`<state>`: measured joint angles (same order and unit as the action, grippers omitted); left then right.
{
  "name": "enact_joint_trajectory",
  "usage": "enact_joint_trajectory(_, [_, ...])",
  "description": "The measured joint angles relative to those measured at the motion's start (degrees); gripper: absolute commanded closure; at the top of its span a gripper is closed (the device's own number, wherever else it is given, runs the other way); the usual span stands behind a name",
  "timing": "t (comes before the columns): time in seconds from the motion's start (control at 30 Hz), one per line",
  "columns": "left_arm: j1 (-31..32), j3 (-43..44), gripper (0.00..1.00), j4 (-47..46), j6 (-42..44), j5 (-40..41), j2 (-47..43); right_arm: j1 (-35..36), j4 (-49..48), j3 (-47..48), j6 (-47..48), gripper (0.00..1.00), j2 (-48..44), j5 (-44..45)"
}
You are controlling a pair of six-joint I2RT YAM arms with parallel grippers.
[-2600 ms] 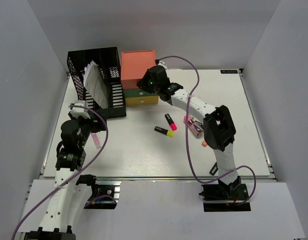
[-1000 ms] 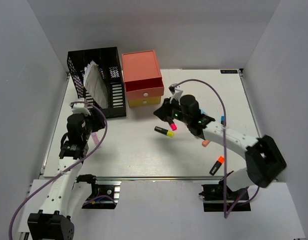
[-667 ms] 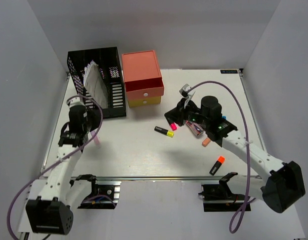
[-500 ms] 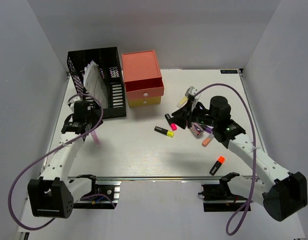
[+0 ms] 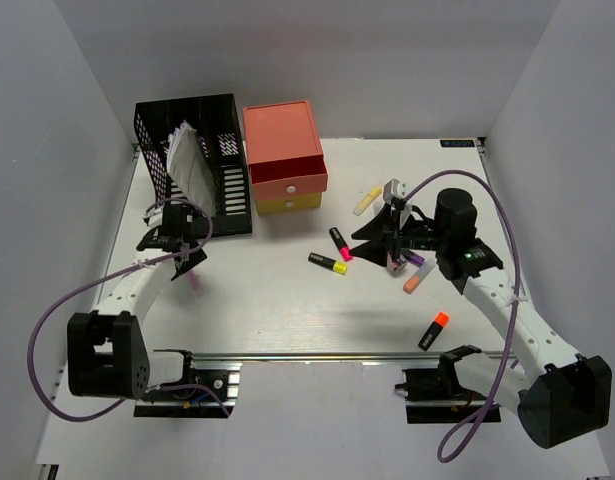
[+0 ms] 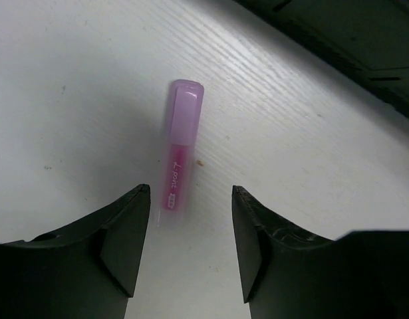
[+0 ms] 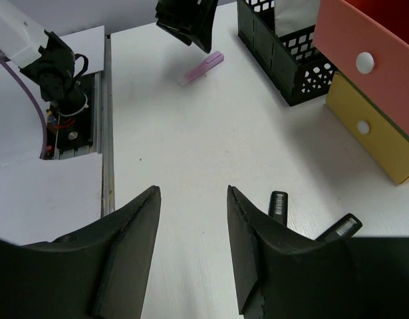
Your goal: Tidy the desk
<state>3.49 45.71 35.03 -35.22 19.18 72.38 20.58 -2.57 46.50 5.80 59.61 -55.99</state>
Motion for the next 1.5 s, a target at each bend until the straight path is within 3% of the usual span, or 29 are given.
enact_joint_trajectory(0.8, [-0.3, -5.2, 0.44, -8.3, -0.4, -1.5, 10.7, -5.7, 0.9, -0.2, 0.4, 0.44, -2.5, -5.4])
enact_joint_trajectory(0.9, [-0.4, -5.3, 0.50, -8.8, -0.2, -1.7, 10.9, -6.3, 0.7, -0.2, 0.1, 0.44, -2.5, -5.9])
enact_joint_trajectory(1.33, [-0.6, -4.7, 1.00, -8.5, -0.8, -6.2, 10.4, -9.1, -1.0, -0.5, -2.4, 0.41, -2.5, -8.7])
enact_joint_trajectory(1.5, [-0.3, -4.7, 1.00, -5.0, -0.9, -16.2, 0.4, -9.6, -1.0, -0.5, -2.6, 0.41, -2.5, -9.4])
